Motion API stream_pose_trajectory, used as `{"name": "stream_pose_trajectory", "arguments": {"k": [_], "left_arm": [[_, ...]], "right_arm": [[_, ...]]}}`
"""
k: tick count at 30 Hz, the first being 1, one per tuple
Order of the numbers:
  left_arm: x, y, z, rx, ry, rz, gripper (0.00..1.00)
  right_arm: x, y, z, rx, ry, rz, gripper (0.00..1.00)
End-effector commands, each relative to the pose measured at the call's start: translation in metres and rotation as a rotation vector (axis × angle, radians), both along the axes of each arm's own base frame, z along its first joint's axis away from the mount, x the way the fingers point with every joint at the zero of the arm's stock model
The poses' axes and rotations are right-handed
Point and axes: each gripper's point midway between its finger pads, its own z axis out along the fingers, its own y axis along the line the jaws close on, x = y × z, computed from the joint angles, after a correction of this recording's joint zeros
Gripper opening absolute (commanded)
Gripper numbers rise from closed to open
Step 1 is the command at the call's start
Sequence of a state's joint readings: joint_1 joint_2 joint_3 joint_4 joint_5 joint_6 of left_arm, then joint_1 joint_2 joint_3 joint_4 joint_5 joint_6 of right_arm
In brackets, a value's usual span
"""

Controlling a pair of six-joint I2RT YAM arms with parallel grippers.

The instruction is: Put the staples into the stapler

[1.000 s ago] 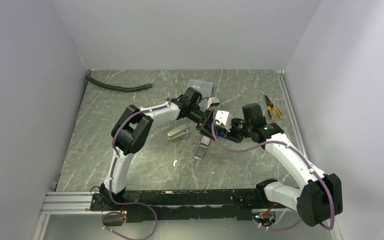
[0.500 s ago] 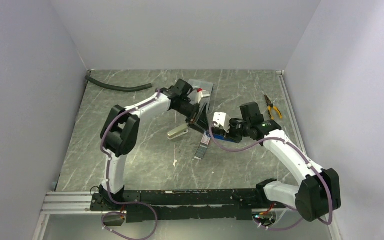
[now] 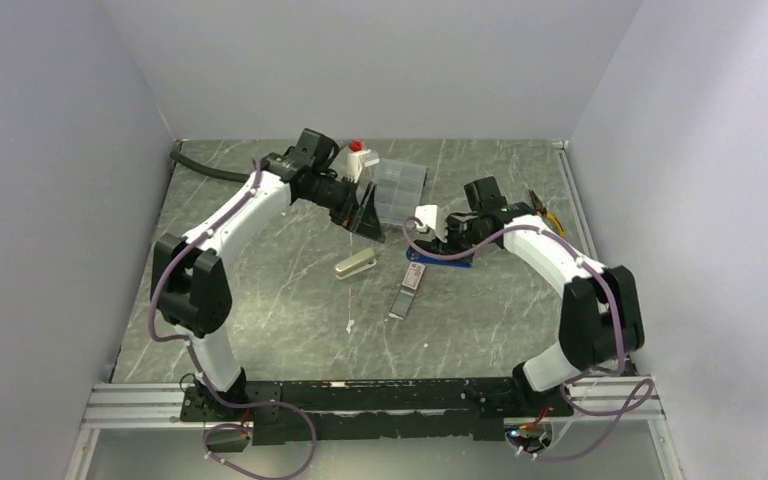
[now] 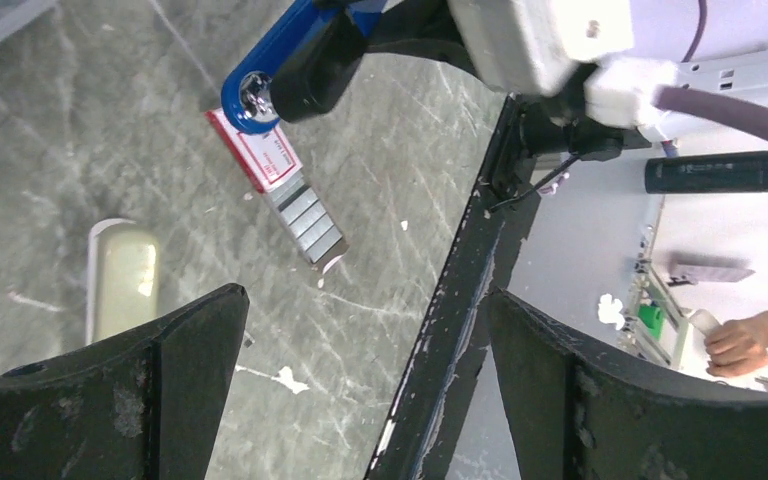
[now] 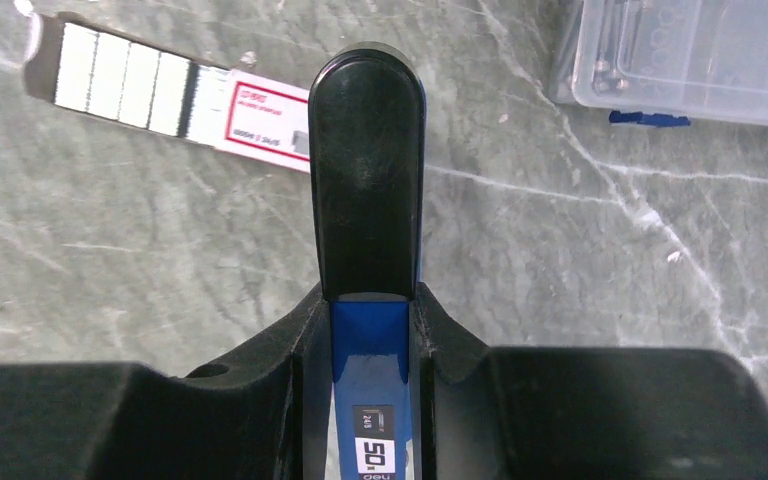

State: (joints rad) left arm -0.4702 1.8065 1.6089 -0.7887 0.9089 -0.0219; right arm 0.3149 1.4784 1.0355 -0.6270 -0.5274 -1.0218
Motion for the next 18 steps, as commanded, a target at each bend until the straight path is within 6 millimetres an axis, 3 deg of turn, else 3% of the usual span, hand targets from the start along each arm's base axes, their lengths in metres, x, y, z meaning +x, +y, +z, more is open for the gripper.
{"name": "stream_pose_trajectory", "arguments": {"k": [1,11,18], "left_arm": [[0.002,0.022,0.013,0.03,-0.107,0.029,0.94],[0.012,0.043,0.021,0.014,-0.109,0.1,0.94],[0.019,0.052,0.025,-0.002,-0.108,0.131,0.94]], "right_arm": [[0.035,0.019,0.017,0.047,-0.094,0.097,0.1],[0.077,0.038,-0.009,0.038,-0.075,0.187,0.11],[0.073,0.039,-0.039,0.027,0.0,0.215,0.11]]}}
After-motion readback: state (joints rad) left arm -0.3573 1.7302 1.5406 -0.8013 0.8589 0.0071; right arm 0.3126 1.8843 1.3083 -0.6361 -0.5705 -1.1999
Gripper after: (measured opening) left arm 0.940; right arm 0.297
